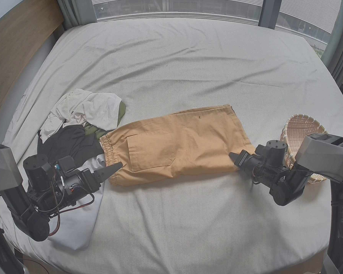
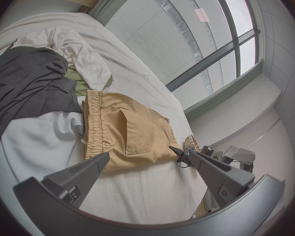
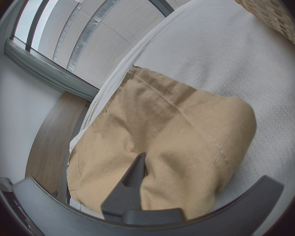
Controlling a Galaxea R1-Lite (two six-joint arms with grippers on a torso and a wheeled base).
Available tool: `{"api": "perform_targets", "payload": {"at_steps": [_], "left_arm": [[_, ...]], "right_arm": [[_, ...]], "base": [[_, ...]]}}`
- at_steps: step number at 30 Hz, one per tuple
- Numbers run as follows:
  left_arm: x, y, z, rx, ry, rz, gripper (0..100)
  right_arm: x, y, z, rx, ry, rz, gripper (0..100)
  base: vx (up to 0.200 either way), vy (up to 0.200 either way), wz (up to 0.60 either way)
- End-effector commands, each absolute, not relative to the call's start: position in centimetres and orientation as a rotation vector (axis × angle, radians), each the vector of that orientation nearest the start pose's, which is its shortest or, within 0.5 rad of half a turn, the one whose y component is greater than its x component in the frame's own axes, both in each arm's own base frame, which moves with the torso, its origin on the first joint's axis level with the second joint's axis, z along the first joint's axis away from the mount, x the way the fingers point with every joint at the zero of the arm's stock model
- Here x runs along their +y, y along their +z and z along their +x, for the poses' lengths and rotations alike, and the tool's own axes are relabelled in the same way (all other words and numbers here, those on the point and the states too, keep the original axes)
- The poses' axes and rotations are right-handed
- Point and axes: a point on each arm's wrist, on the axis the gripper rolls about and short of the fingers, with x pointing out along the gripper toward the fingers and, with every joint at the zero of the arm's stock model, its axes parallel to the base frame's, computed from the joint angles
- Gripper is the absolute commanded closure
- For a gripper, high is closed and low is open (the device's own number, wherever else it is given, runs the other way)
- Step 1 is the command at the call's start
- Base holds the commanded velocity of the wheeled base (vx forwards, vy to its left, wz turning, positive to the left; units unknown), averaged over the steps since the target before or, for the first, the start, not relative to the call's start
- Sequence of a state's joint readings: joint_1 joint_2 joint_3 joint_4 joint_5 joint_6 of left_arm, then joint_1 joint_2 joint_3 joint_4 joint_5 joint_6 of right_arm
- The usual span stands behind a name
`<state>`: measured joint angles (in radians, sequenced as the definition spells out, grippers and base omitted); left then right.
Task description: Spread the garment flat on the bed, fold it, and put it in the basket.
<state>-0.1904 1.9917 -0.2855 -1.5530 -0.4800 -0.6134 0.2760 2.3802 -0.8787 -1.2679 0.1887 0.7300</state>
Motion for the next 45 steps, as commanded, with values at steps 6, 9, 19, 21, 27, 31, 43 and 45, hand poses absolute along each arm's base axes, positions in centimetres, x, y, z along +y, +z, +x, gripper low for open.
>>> {"api": "perform_targets", "payload": {"at_steps": [6,9,19,21,27,31,43,45], "left_arm": [[-6.2,6.6,26.8,0.384,-0.590,-0.614,0],[-6.2,6.3,27.0,0.396,-0.586,-0.614,0],[-6.2,6.1,27.1,0.399,-0.581,-0.618,0],[-6.2,6.1,27.1,0.400,-0.581,-0.618,0],[-5.9,6.2,27.3,0.392,-0.571,-0.620,0],[-5.8,5.8,27.4,0.403,-0.567,-0.622,0],[-6.1,3.6,28.4,0.457,-0.541,-0.623,0],[-6.1,3.2,28.5,0.469,-0.537,-0.622,0]], "right_arm": [[10.8,3.8,36.0,0.371,0.370,0.678,100],[10.4,4.5,34.8,0.372,0.369,0.653,100],[9.1,4.6,31.1,0.438,0.344,0.586,100],[9.0,4.6,30.9,0.440,0.342,0.583,100],[8.0,4.0,29.1,0.454,0.322,0.568,100],[7.3,3.7,28.3,0.453,0.308,0.557,100],[7.0,3.4,28.6,0.448,0.298,0.550,100],[7.1,3.3,28.5,0.452,0.302,0.551,0]], "base": [[0.000,0.000,0.00],[0.000,0.000,0.00],[0.000,0.000,0.00],[0.000,0.000,0.00],[0.000,0.000,0.00],[0.000,0.000,0.00],[0.000,0.000,0.00],[0.000,0.000,0.00]]}}
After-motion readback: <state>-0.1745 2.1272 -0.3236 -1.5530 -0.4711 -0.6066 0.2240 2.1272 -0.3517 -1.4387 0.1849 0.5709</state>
